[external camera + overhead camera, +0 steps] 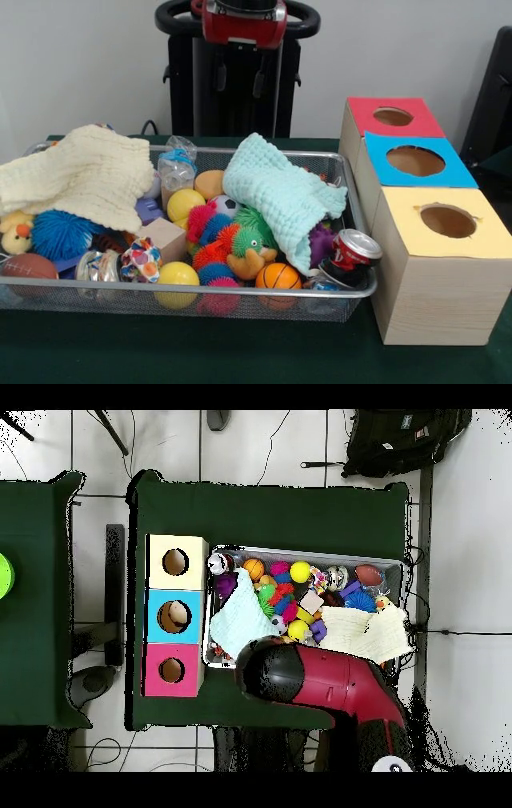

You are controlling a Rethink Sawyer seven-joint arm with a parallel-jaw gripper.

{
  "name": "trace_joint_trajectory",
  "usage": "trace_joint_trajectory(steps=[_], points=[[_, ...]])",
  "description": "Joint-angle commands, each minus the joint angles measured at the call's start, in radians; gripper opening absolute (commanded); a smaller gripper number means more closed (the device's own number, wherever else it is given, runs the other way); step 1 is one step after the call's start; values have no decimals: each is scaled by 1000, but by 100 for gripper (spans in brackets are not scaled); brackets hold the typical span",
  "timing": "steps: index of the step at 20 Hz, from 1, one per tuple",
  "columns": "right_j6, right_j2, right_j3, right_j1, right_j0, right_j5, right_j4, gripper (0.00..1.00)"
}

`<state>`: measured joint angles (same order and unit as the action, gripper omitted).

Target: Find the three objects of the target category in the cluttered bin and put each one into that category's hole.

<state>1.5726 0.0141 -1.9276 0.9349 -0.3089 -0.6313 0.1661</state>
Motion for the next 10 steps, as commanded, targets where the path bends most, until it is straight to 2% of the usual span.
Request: trace_joint_trajectory(steps=[1, 10], points=[[-60, -104, 74, -67, -47, -60, 51, 100], [-77, -128, 77, -116, -101, -4, 75, 100]])
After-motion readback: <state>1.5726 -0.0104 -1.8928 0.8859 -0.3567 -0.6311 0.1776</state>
